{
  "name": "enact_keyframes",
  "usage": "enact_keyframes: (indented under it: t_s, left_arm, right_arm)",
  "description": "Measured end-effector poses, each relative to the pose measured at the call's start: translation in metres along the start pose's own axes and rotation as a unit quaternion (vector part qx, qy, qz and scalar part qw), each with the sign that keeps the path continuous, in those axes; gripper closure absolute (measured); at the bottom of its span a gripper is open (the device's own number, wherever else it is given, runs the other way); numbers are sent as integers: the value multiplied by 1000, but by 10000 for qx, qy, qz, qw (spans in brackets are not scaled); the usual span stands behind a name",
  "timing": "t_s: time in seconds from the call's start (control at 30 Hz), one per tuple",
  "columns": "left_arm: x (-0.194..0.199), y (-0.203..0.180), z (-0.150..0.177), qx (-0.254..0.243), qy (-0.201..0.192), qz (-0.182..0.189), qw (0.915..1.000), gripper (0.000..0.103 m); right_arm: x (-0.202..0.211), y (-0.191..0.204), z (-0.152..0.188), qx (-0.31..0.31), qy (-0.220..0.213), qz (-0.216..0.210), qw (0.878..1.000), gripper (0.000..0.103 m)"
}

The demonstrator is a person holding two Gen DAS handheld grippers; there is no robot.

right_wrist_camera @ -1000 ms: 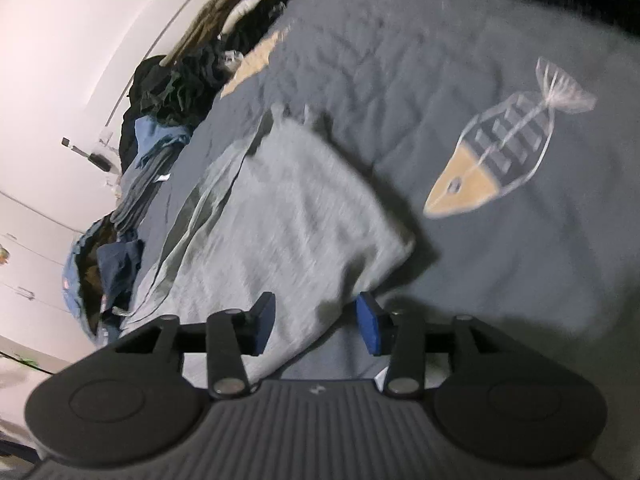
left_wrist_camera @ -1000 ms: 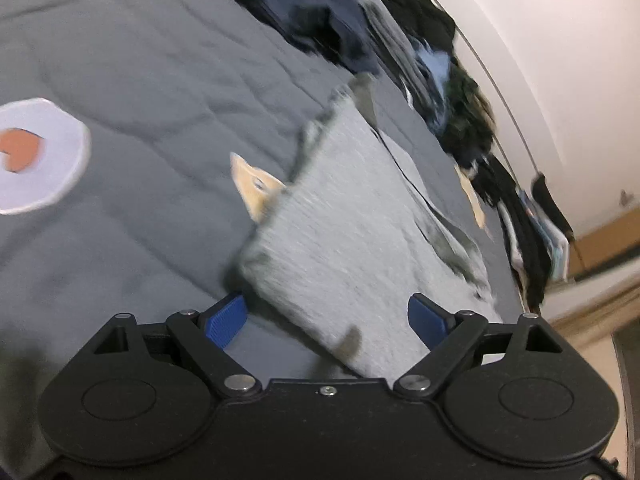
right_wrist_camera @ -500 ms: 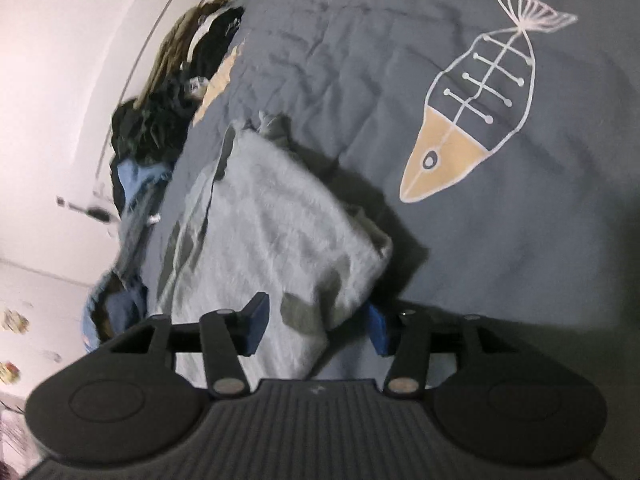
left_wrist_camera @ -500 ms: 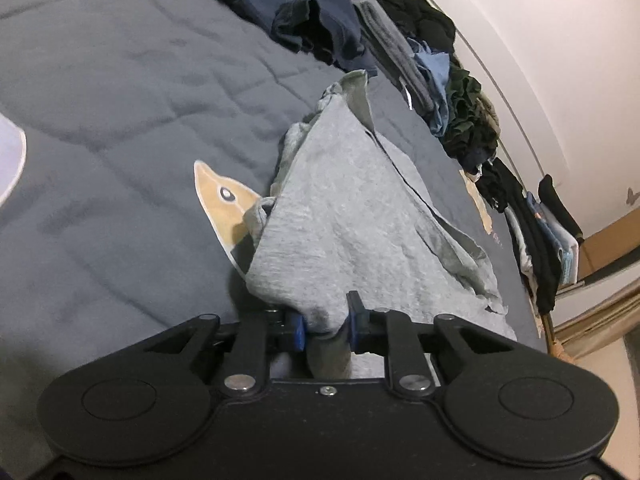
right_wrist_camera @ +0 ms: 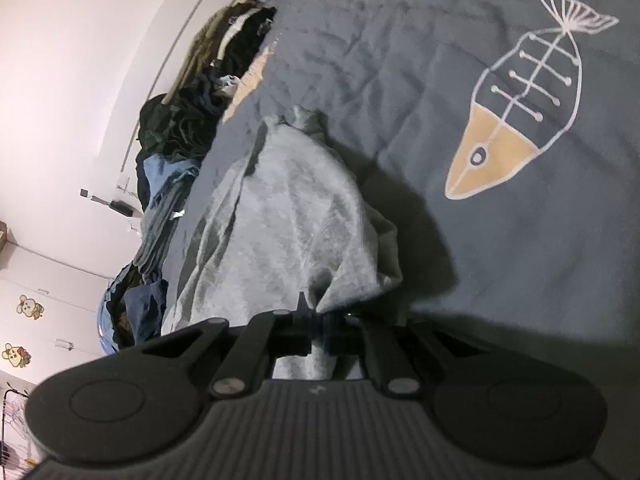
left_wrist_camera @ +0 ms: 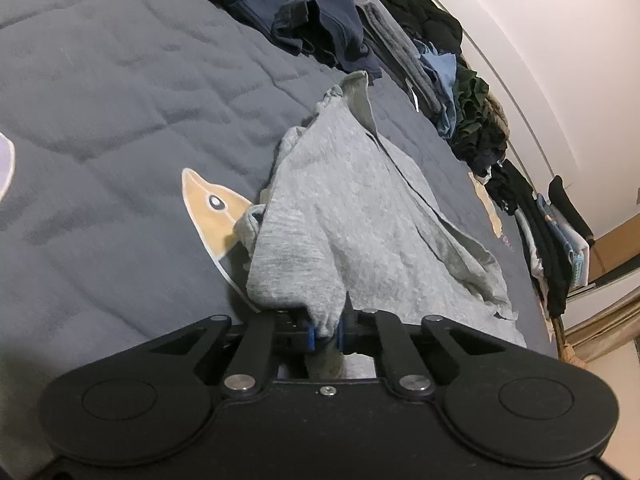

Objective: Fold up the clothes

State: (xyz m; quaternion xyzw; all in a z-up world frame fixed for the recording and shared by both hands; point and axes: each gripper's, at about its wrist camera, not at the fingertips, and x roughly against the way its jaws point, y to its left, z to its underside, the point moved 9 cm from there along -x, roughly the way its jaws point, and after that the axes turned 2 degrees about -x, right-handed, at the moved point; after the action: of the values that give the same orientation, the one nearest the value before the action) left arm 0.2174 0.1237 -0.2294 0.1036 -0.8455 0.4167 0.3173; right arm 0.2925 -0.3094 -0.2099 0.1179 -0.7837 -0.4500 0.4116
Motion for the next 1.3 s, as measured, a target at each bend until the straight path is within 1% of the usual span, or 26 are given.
enact_keyframes:
  t_s: [0.07, 0.17, 0.23, 0.33, 0.5, 0.67, 0.77, 0.8, 0.83, 0.87, 0.9, 0.93, 0.97, 1.03, 1.07, 1.1, 1.13, 1.2, 1.23, 1.27, 1.3]
  left_arm:
    - [7, -1, -4, -22, 12, 29, 10000, 96]
    - [24, -6, -11, -349, -32, 27, 9994, 97]
    - [33, -4, -13, -339, -16, -11, 9994, 97]
    - [45, 2, -11, -335, 107, -99, 9993, 97]
    - [79, 11, 3, -527, 339, -185, 9979, 97]
    - [114, 39, 32, -758, 636, -278, 9947, 97]
    - [131, 54, 49, -838, 775, -360, 9928, 97]
    - [133, 57, 51, -895, 766, -482, 9919, 92]
    - [133, 61, 53, -1095, 770, -753, 9881, 82]
    - [134, 64, 52, -1231, 769, -912, 9852, 72]
    - [135, 67, 51, -1364, 768, -1068, 9819, 64]
    - [136, 69, 50, -1497, 766, -1222, 9782, 64]
    - [141, 71, 44, -1503, 647, -1294, 9780, 64]
    - [158, 69, 26, -1547, 252, -1410, 9775, 62]
    - [168, 65, 15, -1647, -30, -1448, 9756, 62]
    - [173, 61, 8, -1800, -206, -1467, 9725, 62]
    - [174, 55, 1, -1960, -301, -1486, 9688, 62]
    - [171, 34, -13, -2228, -505, -1326, 9645, 62]
    - [166, 19, -15, -2417, -543, -1229, 9610, 62]
    - [161, 5, -15, -2608, -580, -1132, 9570, 62]
    - [155, -10, -16, -2798, -616, -1034, 9525, 59]
  right_arm:
    - [7, 5, -2, -43, -68, -92, 9999, 99]
    - [19, 12, -1, -150, -128, -226, 9996, 99]
    - [26, 18, 4, -175, -128, -269, 9994, 99]
    - [42, 18, 19, -171, -127, -219, 9995, 100]
    - [68, 17, 45, -157, -127, -116, 9997, 100]
    - [98, -11, 88, -240, -10, 174, 9996, 100]
    - [111, -20, 108, -100, 10, 366, 9993, 100]
    - [114, -21, 114, -30, 12, 428, 9991, 99]
    - [116, -22, 118, 140, -7, 573, 9983, 98]
    - [118, -25, 119, 331, -93, 827, 9960, 94]
    - [119, -27, 118, 432, -156, 1027, 9937, 93]
    - [121, -28, 117, 503, -202, 1196, 9913, 91]
    - [124, -28, 113, 528, -281, 1223, 9907, 90]
    - [131, -19, 101, 749, -531, 1312, 9871, 86]
    - [135, -14, 95, 875, -660, 1366, 9845, 84]
    - [138, -9, 90, 1000, -789, 1420, 9816, 83]
    - [142, -4, 84, 1125, -918, 1474, 9784, 80]
    - [146, 10, 73, 1418, -1093, 1532, 9718, 74]
    - [143, 19, 70, 1581, -1082, 1515, 9697, 68]
    - [137, 29, 65, 1727, -1063, 1471, 9681, 65]
    - [130, 37, 60, 1848, -1083, 1421, 9664, 64]
